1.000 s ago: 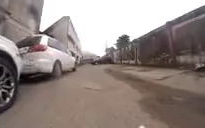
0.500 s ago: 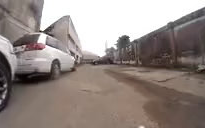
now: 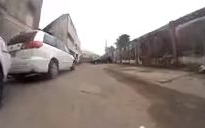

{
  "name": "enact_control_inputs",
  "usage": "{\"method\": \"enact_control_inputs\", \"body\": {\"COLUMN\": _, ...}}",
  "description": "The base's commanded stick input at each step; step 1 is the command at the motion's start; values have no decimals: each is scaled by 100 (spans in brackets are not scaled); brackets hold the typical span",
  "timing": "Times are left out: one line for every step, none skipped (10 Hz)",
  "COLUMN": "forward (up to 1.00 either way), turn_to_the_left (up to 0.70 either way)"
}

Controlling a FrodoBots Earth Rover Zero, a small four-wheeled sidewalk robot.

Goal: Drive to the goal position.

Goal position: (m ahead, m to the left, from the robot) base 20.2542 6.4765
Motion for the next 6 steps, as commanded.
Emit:
{"method": "enact_control_inputs", "body": {"forward": 30, "turn_to_the_left": 0}}
{"method": "enact_control_inputs", "body": {"forward": 30, "turn_to_the_left": 0}}
{"method": "enact_control_inputs", "body": {"forward": 30, "turn_to_the_left": 0}}
{"method": "enact_control_inputs", "body": {"forward": 30, "turn_to_the_left": 0}}
{"method": "enact_control_inputs", "body": {"forward": 30, "turn_to_the_left": 0}}
{"method": "enact_control_inputs", "body": {"forward": 30, "turn_to_the_left": 0}}
